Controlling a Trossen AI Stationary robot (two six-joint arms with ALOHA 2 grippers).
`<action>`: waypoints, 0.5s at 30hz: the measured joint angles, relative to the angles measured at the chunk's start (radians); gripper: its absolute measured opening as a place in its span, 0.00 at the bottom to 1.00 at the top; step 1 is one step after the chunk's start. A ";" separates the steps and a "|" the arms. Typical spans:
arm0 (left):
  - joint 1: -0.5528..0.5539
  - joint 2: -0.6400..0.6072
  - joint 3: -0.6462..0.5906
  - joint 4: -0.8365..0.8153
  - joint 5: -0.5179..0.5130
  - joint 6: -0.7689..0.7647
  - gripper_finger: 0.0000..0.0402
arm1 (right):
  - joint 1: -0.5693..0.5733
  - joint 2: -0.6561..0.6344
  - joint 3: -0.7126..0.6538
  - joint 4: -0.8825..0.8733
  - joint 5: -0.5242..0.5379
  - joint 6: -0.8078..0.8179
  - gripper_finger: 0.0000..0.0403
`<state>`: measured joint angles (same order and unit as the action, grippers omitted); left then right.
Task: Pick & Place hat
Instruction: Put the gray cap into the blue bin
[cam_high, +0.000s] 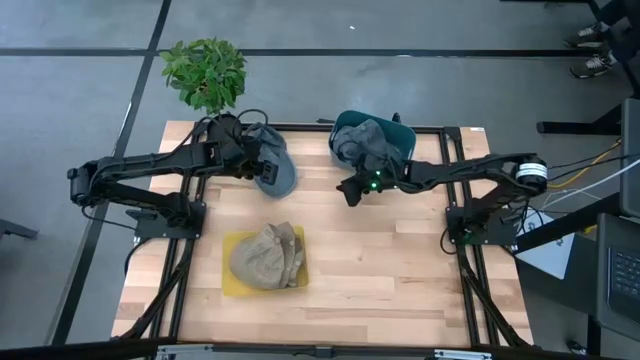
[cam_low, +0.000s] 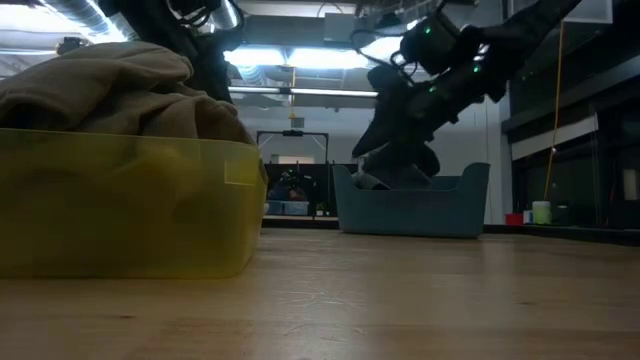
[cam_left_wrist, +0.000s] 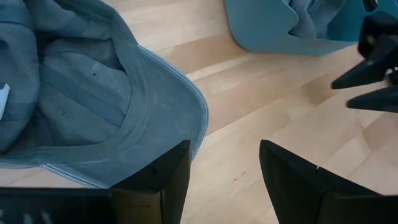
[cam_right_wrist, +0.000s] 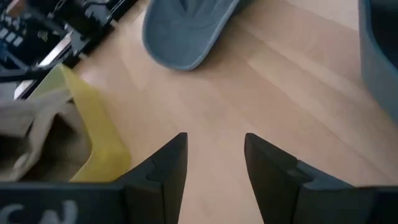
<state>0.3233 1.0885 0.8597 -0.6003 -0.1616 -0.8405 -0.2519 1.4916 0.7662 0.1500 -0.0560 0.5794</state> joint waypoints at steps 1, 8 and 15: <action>0.000 0.000 0.000 0.000 0.000 0.001 0.46 | -0.003 0.016 0.001 0.018 0.003 0.006 0.39; -0.001 0.000 0.000 -0.001 0.000 0.024 0.46 | -0.040 0.130 0.066 0.120 0.002 0.023 0.39; -0.001 0.000 0.000 -0.001 0.006 0.024 0.46 | -0.077 0.263 0.236 0.115 -0.094 0.033 0.39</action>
<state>0.3225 1.0885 0.8597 -0.6010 -0.1554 -0.8164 -0.3293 1.7541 1.0024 0.2653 -0.1495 0.6123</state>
